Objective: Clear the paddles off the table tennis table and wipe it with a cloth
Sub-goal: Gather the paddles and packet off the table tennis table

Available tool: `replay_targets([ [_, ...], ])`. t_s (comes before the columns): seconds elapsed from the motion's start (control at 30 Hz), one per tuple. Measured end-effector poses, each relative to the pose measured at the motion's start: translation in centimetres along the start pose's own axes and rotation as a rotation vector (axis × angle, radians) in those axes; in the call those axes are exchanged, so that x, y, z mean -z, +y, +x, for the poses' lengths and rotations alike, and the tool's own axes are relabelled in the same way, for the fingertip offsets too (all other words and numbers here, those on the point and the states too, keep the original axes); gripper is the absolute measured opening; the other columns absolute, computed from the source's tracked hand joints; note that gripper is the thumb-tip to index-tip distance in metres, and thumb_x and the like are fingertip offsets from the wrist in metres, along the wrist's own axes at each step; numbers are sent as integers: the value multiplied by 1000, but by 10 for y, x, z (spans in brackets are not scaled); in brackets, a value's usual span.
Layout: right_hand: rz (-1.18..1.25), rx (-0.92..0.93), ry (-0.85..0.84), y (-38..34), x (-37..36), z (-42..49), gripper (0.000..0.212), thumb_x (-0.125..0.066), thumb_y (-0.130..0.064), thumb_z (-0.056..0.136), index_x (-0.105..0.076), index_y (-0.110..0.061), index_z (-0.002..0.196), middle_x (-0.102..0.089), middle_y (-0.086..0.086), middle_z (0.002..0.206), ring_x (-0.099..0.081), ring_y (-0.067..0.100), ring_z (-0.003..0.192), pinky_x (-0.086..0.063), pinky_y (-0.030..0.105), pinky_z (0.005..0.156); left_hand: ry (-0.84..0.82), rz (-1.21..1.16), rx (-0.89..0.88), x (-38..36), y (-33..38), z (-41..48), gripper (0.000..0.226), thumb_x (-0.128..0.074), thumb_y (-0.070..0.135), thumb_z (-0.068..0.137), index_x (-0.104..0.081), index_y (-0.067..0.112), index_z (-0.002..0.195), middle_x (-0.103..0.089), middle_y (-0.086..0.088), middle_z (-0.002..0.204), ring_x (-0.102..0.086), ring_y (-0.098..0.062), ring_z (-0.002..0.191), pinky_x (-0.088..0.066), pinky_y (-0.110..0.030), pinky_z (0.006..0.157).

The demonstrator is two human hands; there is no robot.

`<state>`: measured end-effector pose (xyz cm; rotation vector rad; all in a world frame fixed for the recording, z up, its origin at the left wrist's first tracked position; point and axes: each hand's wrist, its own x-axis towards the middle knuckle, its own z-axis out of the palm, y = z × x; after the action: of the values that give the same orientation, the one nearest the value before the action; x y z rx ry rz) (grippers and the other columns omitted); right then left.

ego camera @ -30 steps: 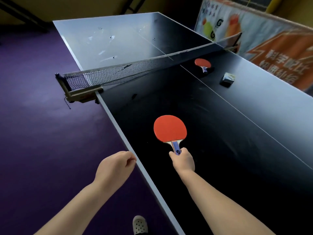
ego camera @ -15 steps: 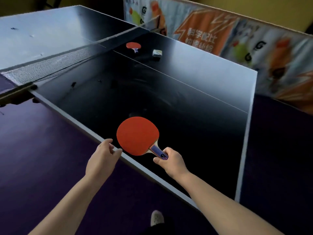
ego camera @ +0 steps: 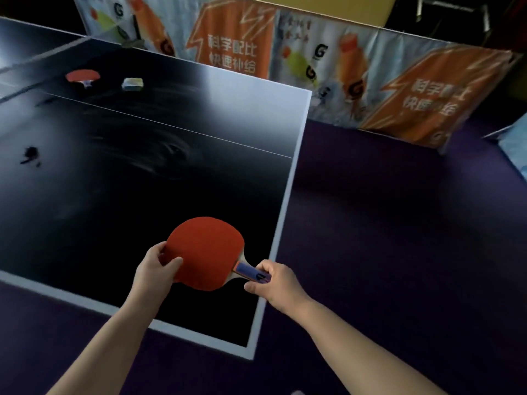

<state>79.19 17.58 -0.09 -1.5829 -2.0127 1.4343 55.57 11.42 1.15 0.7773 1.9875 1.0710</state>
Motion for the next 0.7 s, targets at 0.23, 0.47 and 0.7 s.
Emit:
replay_targets([
  [0.23,-180,14,84,100,167,-9,17,-75,-40,81,-64,-29,88,-60,-11,72,-52,3,62,-41,23,59,-124,-167,70,-171,44,-24,43,-60,10,89,-45,12,130,-57,-9,117,-62,-23,99,-54,-44,85],
  [0.47,-163,39,106,142,248,46,14,-74,-34,82,-66,-33,93,-61,-13,81,-56,4,70,-43,24,64,-86,-199,71,-253,85,10,40,-59,9,90,-45,12,127,-56,-7,112,-61,-21,98,-53,-37,78],
  [0.7,-222,75,129,145,315,152,20,-74,-31,83,-66,-29,101,-57,-12,90,-56,7,82,-44,22,69,-31,-235,64,-311,134,95,34,-62,6,88,-48,15,117,-59,-8,107,-62,-24,96,-53,-37,77],
])
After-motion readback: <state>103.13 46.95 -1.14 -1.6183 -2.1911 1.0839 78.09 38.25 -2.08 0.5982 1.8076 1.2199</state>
